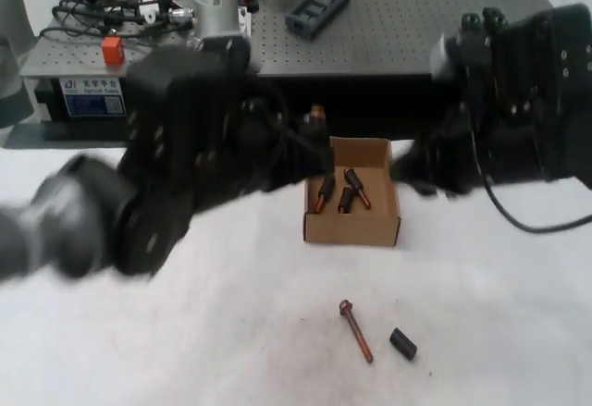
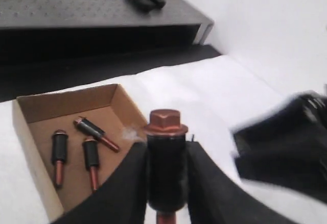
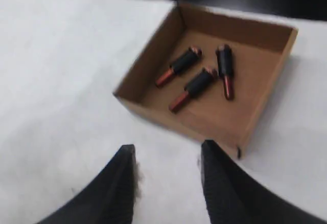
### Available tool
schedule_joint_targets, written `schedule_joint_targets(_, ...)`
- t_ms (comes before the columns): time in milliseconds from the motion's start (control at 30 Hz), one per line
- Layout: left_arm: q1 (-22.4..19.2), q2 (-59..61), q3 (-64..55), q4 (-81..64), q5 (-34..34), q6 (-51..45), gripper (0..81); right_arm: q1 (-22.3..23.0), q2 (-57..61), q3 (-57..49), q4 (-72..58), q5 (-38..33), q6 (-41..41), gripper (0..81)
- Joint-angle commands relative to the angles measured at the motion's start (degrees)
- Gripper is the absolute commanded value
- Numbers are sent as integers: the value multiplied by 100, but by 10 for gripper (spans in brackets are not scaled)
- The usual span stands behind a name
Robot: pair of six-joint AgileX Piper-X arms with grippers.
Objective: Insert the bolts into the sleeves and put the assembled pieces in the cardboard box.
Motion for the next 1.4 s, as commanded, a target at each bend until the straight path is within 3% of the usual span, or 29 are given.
schedule_joint_targets(0, 143, 1224, -1586, 1206, -108, 93, 7, 102, -29, -86, 2868, 368, -1247, 314)
schedule_joint_targets(267, 143, 3574, -4976, 3953, -365, 970, 7, 686, 593, -86, 3429, 823, -1493, 314)
schedule_joint_targets(467, 143, 4588, -6501, 4990, -599, 1169, 7, 984, 1230, -86, 3499, 1177, -1493, 314)
schedule_joint_targets(733, 146, 4878, -6722, 5163, -598, 1215, 7, 1033, 1595, -142, 3362, 1616, -1355, 302)
schedule_joint_targets(933, 173, 5021, -6722, 5265, -586, 1227, 7, 1033, 1592, -142, 3211, 1632, -1355, 182)
schedule_joint_targets(1033, 187, 5030, -6722, 5357, -586, 1227, 88, 1033, 1592, -142, 3207, 1632, -1355, 199)
schedule_joint_targets(1167, 196, 5030, -6722, 5439, -586, 1227, 250, 1033, 1592, -142, 3087, 1632, -1355, 300)
schedule_joint_targets(1233, 196, 5030, -6722, 5537, -586, 1227, 287, 1033, 1592, -142, 2997, 1632, -1355, 333)
schedule_joint_targets(1300, 196, 5013, -6722, 5713, -586, 1227, 286, 1033, 1592, -142, 2960, 1632, -1355, 301)
schedule_joint_targets(1367, 196, 4946, -6722, 5904, -586, 1227, 286, 1033, 1592, -142, 2960, 1632, -1355, 218)
